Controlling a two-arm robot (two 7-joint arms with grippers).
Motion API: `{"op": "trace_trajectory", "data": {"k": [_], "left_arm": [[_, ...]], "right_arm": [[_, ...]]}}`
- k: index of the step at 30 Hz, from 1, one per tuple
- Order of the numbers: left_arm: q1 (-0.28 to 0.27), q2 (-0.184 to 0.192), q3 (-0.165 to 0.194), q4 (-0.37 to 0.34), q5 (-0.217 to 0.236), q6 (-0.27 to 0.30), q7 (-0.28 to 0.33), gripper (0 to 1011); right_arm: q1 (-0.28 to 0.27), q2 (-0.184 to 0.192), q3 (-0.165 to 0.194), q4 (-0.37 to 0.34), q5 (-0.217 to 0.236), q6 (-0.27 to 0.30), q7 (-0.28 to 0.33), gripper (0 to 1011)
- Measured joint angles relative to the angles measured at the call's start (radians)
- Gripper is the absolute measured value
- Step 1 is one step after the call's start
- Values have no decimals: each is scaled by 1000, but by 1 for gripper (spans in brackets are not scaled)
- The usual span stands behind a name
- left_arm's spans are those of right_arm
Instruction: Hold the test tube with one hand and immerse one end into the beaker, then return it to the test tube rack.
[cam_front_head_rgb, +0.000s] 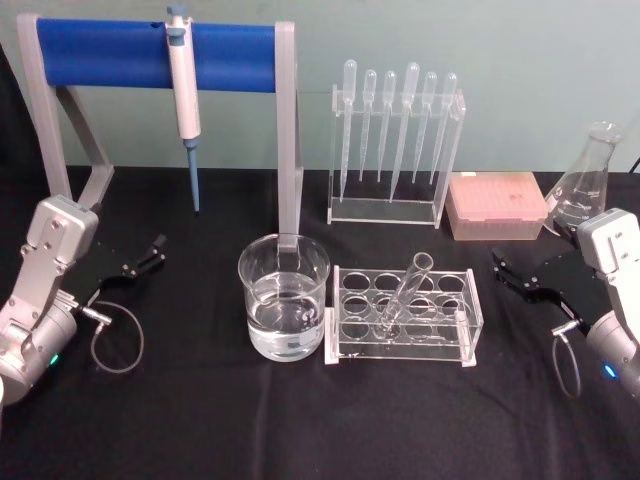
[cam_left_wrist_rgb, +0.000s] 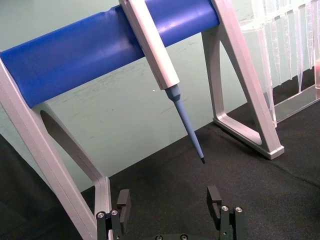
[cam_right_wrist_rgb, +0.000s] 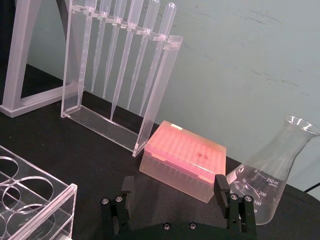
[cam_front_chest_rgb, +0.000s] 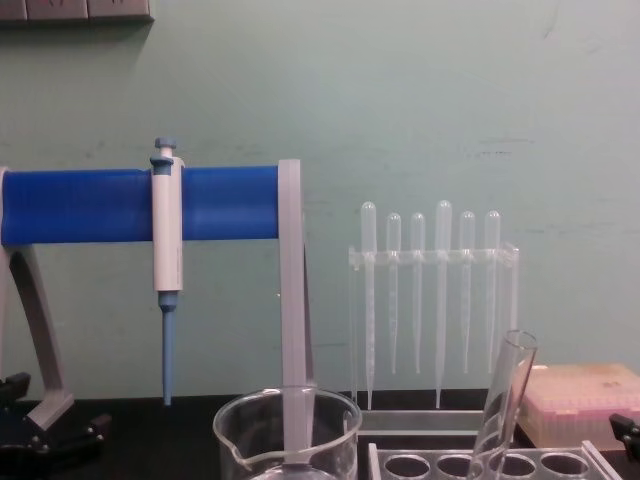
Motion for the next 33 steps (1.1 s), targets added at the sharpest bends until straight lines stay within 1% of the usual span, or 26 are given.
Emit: {"op": "trace_trajectory", "data": {"k": [33], "left_arm": [[0, 0, 0, 0, 0, 0, 0, 1000]], "right_arm": [[0, 0, 0, 0, 0, 0, 0, 1002]]}}
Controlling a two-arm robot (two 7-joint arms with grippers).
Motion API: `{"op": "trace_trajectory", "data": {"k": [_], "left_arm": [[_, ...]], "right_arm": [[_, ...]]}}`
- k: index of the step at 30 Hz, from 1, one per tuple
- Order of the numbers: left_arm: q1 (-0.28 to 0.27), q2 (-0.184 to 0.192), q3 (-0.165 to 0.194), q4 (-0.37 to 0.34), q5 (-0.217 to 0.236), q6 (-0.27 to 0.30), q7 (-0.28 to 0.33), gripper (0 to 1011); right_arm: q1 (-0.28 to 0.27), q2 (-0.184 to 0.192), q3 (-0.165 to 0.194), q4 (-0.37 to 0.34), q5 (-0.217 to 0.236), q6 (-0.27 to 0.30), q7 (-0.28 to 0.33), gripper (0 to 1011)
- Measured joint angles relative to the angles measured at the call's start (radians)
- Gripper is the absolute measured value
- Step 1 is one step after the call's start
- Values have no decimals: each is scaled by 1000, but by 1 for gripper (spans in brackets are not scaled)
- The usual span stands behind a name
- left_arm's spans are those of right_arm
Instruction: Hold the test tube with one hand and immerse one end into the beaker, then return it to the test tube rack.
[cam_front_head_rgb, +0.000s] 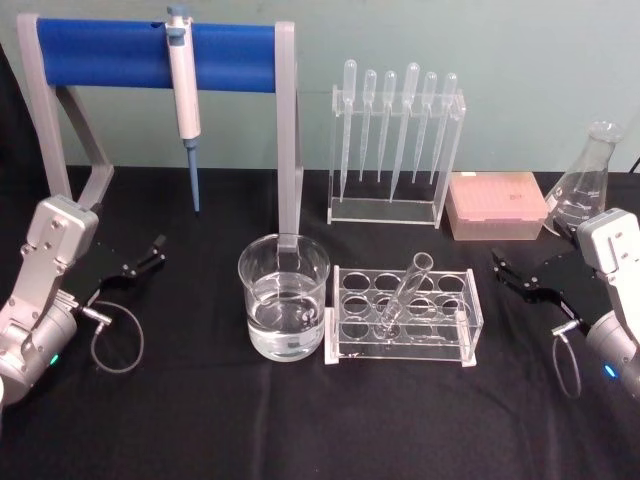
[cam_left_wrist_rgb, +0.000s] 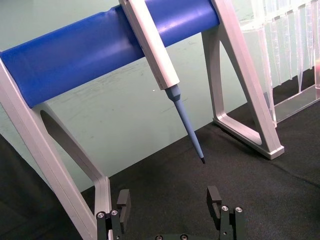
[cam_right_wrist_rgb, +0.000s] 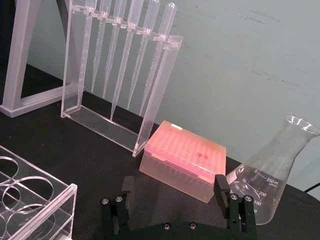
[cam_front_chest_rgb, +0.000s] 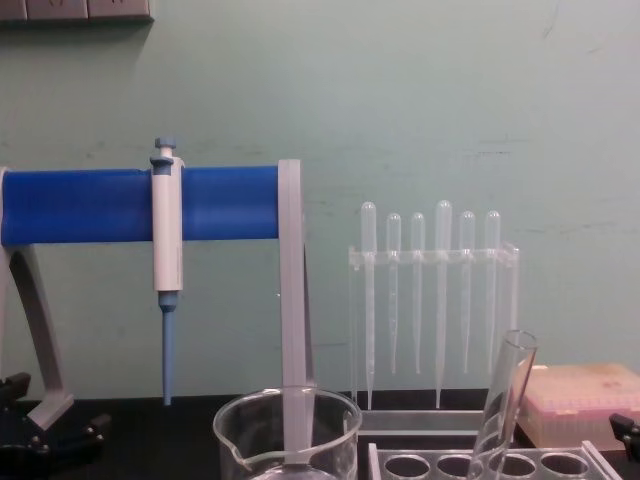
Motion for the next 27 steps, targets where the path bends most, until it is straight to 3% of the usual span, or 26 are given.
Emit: {"op": "trace_trajectory", "data": {"k": [10, 17, 21, 27], "left_arm": [[0, 0, 0, 0, 0, 0, 0, 1000], [0, 0, 0, 0, 0, 0, 0, 1000], [0, 0, 0, 0, 0, 0, 0, 1000], [0, 0, 0, 0, 0, 0, 0, 1000]], "right_arm": [[0, 0, 0, 0, 0, 0, 0, 1002], [-21, 16, 43, -51, 30, -24, 43, 1002], [-46, 39, 71, -102, 68, -25, 85, 1002], [-99, 92, 119, -175, 187, -25, 228, 1002]]}}
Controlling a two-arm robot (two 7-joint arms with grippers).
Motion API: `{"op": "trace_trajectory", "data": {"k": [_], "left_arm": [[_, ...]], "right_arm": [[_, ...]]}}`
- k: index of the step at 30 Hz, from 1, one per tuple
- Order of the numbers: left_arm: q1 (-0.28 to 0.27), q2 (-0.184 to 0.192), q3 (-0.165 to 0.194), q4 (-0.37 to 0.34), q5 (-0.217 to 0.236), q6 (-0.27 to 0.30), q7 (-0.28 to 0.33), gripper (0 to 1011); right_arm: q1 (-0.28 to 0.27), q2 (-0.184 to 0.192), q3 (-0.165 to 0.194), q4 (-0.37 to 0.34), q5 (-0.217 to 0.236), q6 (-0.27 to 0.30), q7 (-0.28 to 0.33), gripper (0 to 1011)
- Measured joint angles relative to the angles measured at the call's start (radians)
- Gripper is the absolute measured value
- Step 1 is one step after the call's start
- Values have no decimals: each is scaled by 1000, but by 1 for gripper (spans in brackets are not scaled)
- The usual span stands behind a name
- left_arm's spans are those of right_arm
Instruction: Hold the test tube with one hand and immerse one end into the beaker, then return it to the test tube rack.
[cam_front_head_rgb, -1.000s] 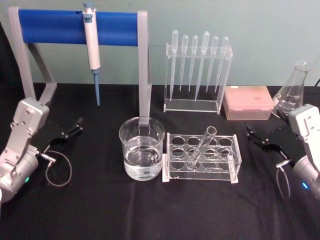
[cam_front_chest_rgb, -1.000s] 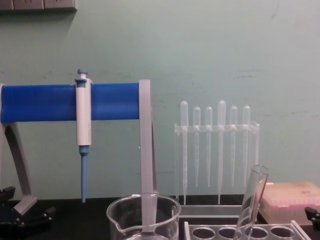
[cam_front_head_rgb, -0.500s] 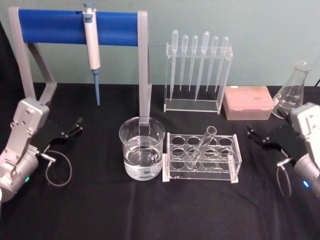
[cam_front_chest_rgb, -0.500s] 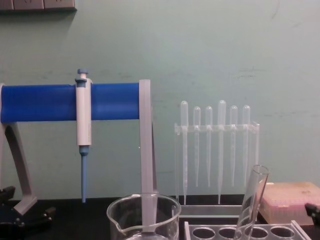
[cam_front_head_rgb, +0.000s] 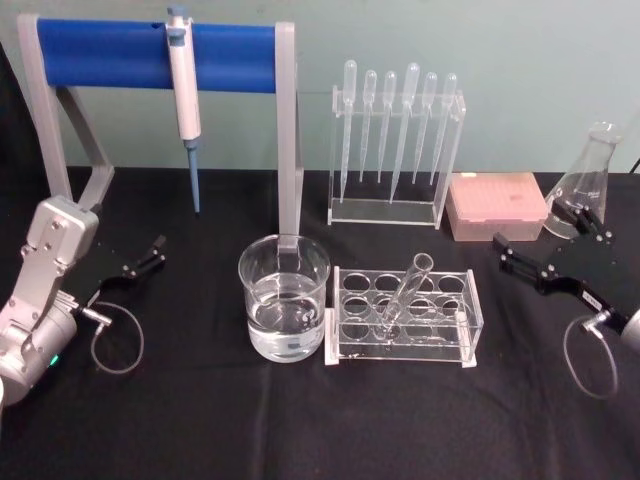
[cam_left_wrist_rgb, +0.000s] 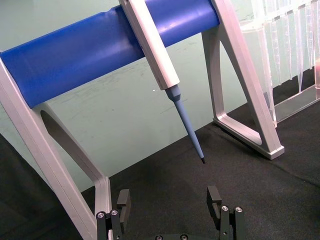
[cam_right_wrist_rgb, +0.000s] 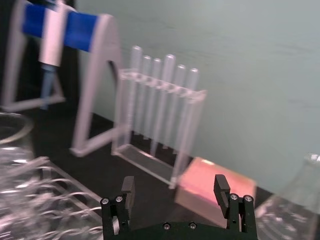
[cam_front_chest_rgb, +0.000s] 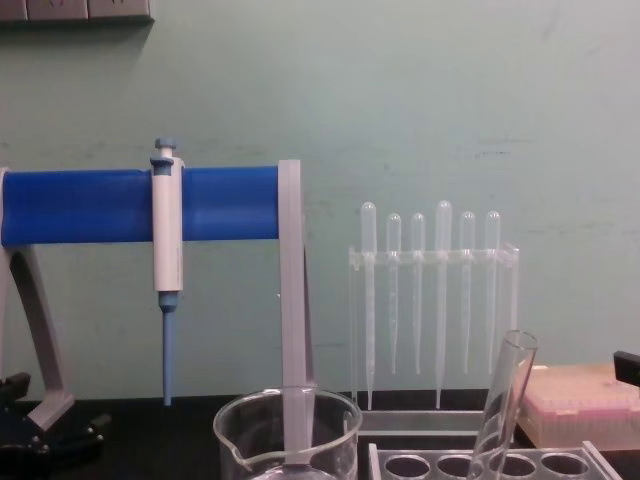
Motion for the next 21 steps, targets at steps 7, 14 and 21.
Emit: {"op": "trace_trajectory", "data": {"k": [7, 14, 21], "left_arm": [[0, 0, 0, 0, 0, 0, 0, 1000], [0, 0, 0, 0, 0, 0, 0, 1000], [0, 0, 0, 0, 0, 0, 0, 1000]], "right_arm": [[-49, 98, 16, -36, 148, -2, 293, 1002], [-32, 120, -7, -7, 203, 2, 483, 1002], [38, 94, -51, 52, 237, 3, 657, 1002]]}}
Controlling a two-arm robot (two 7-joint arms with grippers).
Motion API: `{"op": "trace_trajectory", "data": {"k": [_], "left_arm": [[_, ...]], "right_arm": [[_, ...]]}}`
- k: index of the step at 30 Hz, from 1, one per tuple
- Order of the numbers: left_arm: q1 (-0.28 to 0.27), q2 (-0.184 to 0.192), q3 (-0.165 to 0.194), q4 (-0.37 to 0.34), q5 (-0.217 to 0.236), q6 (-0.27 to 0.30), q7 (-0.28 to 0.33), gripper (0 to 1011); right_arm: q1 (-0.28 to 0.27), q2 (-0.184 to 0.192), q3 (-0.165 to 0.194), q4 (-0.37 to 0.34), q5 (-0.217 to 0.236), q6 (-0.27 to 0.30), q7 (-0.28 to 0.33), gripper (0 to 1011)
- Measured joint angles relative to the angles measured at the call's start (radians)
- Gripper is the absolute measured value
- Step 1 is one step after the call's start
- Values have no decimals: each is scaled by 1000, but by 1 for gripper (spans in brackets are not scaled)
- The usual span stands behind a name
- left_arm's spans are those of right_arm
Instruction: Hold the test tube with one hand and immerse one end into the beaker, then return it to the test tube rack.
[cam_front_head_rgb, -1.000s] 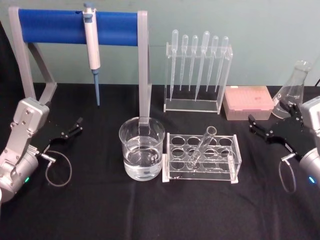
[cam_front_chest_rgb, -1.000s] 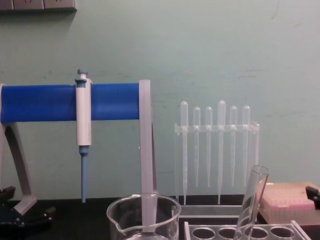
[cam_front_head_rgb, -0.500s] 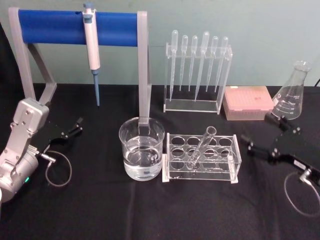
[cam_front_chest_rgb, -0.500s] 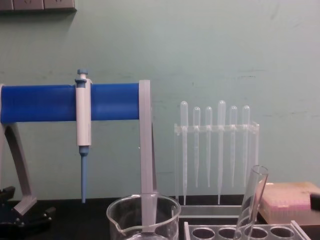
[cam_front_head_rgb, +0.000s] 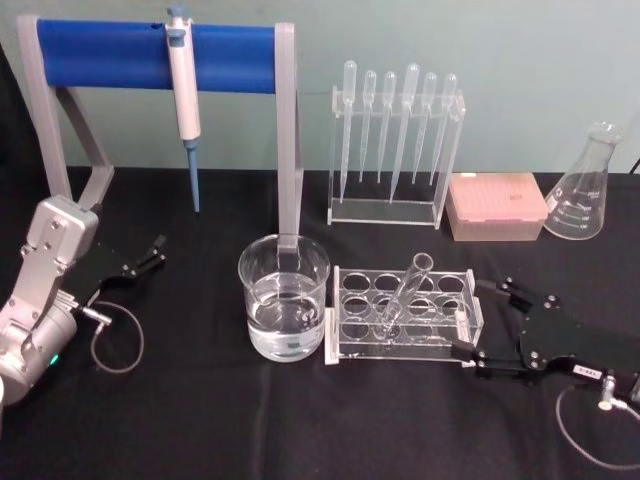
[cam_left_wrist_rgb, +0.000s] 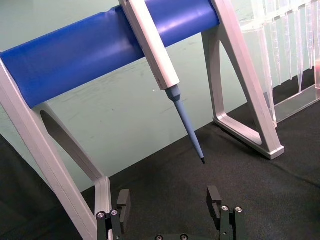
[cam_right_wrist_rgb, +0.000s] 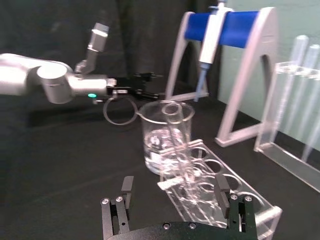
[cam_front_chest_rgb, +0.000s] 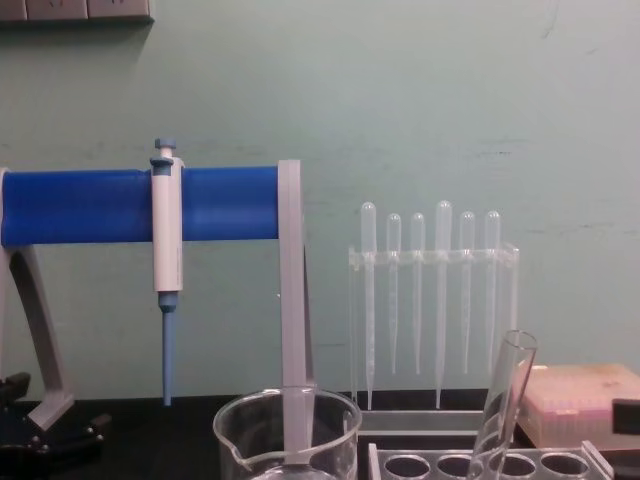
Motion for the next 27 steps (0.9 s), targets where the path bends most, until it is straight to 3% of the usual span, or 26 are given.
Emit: {"op": "trace_trajectory", "data": {"k": [9, 27], "left_arm": [[0, 0, 0, 0, 0, 0, 0, 1000], [0, 0, 0, 0, 0, 0, 0, 1000]], "right_arm": [[83, -52, -51, 59, 2, -19, 68, 1002], [242, -160, -134, 185, -63, -21, 63, 1002]]}}
